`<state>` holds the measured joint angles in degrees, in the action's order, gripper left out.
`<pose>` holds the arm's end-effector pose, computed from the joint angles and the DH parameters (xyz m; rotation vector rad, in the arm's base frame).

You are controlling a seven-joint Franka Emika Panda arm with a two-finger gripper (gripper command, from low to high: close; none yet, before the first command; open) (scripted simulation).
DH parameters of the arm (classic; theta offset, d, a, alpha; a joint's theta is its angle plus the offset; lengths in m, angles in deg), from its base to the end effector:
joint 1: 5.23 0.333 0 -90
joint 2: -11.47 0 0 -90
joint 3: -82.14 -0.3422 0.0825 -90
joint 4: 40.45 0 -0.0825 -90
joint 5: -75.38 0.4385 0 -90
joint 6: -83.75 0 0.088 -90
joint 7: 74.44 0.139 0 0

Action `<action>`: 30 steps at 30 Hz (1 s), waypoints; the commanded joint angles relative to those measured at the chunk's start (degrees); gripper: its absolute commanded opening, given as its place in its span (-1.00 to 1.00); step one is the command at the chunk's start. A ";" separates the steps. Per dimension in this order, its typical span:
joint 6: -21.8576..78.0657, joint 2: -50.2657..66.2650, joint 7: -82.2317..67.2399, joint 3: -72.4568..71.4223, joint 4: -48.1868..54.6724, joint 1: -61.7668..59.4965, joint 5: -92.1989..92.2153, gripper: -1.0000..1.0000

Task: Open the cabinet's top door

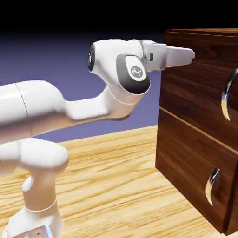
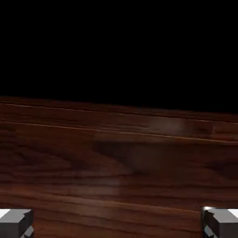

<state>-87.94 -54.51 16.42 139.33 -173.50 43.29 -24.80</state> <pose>0.4282 -0.1735 0.6580 -1.8137 0.6099 -1.7474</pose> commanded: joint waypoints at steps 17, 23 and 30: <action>2.06 -10.26 14.24 18.48 13.30 20.57 -31.23 0.00; 6.48 -12.01 16.50 17.01 11.61 20.52 -34.38 -1.00; 18.65 -15.44 23.92 10.21 -2.92 9.09 -39.20 -1.00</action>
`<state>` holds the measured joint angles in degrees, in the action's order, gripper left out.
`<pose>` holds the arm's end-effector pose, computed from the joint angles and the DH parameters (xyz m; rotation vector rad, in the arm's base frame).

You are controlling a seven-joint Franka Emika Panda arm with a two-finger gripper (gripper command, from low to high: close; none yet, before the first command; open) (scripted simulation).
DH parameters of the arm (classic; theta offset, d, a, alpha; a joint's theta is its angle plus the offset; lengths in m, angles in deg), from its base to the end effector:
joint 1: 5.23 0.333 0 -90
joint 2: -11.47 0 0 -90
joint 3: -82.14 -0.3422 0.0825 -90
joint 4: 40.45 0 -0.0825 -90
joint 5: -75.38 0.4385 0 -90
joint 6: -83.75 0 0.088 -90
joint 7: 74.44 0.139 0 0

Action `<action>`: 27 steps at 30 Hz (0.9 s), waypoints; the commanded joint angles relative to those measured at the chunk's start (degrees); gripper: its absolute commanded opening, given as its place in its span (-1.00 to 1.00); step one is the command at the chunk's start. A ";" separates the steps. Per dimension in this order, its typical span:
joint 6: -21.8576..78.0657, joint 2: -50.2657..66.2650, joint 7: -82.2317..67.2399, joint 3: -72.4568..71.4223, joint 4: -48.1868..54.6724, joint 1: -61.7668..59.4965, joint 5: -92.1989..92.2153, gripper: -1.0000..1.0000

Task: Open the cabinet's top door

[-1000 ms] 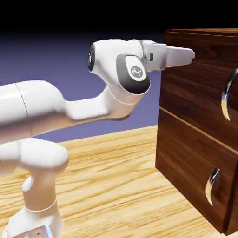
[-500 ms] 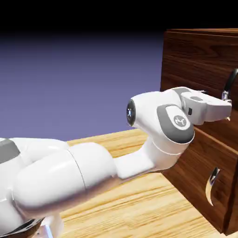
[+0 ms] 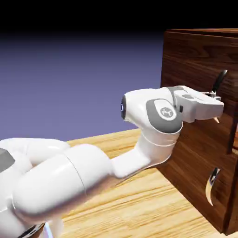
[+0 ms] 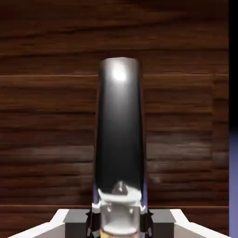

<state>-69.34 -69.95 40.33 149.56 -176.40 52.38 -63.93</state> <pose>0.4668 -0.2084 0.5457 -1.7446 0.8787 -1.8534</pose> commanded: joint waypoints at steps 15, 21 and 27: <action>26.65 -5.77 10.65 -23.91 -29.54 -23.58 11.09 -1.00; 35.51 -8.24 12.50 -36.36 -35.64 -26.51 21.60 -1.00; 43.33 -8.89 14.37 -48.82 -38.54 -26.24 32.61 -1.00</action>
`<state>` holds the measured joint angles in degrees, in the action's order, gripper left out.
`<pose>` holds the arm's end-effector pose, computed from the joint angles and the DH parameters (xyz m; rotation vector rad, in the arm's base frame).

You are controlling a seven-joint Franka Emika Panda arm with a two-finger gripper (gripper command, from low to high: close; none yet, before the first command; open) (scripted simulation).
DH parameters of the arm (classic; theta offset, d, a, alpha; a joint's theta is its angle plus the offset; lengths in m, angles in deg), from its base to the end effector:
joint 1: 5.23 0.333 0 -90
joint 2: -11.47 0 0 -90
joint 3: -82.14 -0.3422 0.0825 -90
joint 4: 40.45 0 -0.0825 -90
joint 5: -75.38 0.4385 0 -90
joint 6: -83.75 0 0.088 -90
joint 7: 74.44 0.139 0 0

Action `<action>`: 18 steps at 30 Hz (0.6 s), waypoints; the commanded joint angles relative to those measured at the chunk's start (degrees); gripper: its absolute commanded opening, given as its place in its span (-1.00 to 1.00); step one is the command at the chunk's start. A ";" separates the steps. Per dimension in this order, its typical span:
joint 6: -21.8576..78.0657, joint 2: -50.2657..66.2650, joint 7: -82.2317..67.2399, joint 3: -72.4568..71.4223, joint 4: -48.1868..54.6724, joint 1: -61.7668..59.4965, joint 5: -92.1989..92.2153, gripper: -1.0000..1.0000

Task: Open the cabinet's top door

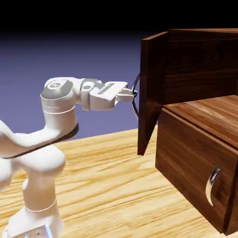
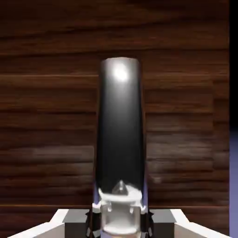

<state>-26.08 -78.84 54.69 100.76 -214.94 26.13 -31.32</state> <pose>0.2697 -0.0356 0.5384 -1.6031 1.4816 -2.1809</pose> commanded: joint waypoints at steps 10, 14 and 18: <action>12.42 4.96 4.65 -20.78 0.37 2.65 19.01 -1.00; 17.57 9.52 7.28 -29.08 2.43 3.08 26.97 -1.00; 23.02 15.63 10.35 -37.39 5.94 2.27 35.08 -1.00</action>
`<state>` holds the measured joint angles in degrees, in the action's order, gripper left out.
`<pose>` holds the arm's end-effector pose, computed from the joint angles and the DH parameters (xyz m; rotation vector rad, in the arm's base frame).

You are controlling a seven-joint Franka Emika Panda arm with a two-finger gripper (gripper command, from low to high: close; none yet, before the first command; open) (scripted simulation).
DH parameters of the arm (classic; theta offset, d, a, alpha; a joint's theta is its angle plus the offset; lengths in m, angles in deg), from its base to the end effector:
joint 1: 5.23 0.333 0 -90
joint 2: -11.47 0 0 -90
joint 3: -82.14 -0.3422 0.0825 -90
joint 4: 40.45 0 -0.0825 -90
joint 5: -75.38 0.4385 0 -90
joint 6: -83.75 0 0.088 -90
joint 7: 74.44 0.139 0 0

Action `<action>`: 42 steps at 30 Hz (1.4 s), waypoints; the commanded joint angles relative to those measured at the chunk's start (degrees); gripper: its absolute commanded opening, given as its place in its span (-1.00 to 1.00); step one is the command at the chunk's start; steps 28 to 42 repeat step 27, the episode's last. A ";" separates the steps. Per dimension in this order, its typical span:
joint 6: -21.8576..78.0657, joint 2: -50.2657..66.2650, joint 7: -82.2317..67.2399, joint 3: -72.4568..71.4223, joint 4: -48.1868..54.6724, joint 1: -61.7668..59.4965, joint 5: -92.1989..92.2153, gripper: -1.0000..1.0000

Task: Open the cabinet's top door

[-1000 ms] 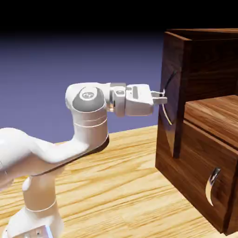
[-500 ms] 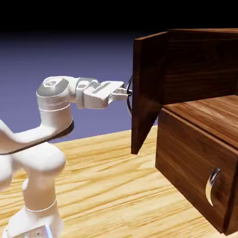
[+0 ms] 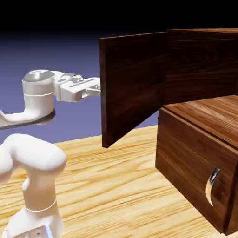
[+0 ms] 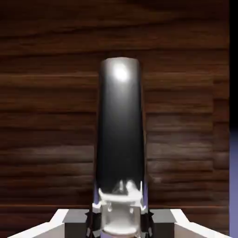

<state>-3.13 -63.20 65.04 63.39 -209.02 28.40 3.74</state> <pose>0.2155 0.0740 0.5358 1.3584 -1.6427 2.1221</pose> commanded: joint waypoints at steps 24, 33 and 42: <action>36.23 39.11 17.05 -48.14 43.26 -38.58 29.62 -1.00; 38.86 40.45 17.69 -53.57 47.51 -44.81 30.80 -1.00; 38.86 40.45 17.69 -53.57 47.51 -44.81 30.80 -1.00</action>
